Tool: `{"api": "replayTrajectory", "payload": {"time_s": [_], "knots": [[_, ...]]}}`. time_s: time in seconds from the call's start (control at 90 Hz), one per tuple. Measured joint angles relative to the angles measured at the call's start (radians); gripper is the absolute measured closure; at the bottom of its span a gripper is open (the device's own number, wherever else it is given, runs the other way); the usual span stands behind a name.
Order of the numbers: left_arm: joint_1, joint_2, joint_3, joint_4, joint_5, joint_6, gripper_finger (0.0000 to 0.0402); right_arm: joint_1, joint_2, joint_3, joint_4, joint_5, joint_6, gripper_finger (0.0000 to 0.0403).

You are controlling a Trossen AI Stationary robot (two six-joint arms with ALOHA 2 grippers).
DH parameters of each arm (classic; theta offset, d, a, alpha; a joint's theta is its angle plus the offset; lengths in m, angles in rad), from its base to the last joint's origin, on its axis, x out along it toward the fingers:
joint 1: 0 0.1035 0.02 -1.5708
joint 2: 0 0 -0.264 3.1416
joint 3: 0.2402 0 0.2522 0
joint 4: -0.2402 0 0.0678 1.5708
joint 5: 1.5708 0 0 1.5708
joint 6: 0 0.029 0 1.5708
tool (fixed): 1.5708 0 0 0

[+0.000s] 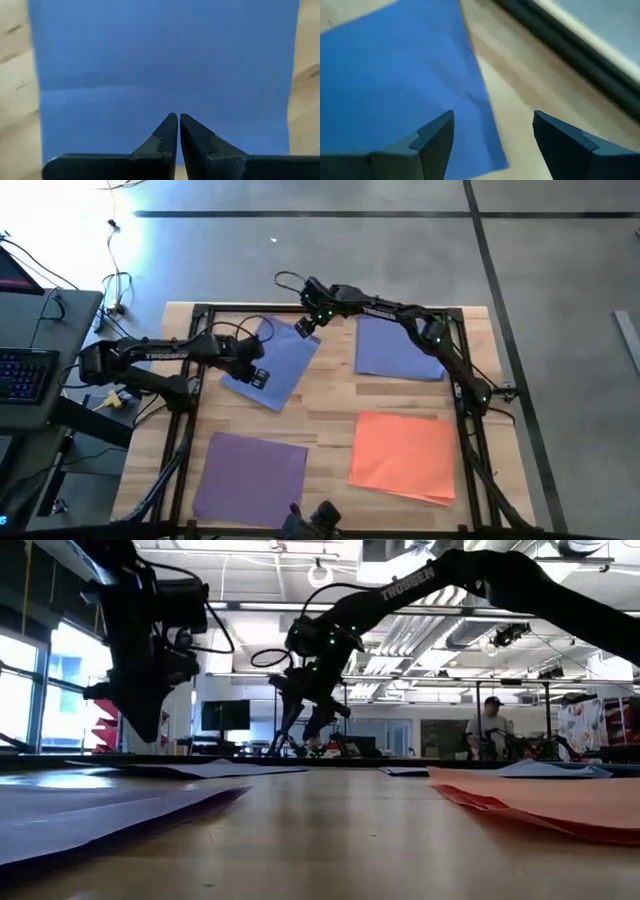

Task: Organize paper
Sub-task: Stack the blue colored paper on top of the blue colored paper

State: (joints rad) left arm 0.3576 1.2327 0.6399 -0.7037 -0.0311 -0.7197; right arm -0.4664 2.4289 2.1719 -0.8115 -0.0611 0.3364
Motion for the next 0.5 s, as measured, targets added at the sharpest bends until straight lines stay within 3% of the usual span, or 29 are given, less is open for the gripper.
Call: {"api": "replayTrajectory", "payload": {"time_s": [0.2,0.389,0.5], "knots": [[0.0,0.004,-0.119,0.123,0.007,0.159,0.0402,0.079,-0.033,0.001,-0.057,-0.029,0.027,0.0153],[0.0,0.003,-0.224,0.294,0.123,0.244,0.0402,0.178,-0.043,0.002,-0.235,-0.043,0.071,0.0153],[-0.002,0.003,-0.263,0.37,0.18,0.371,0.0402,0.235,-0.043,0.002,-0.331,-0.024,0.057,0.0153]]}}
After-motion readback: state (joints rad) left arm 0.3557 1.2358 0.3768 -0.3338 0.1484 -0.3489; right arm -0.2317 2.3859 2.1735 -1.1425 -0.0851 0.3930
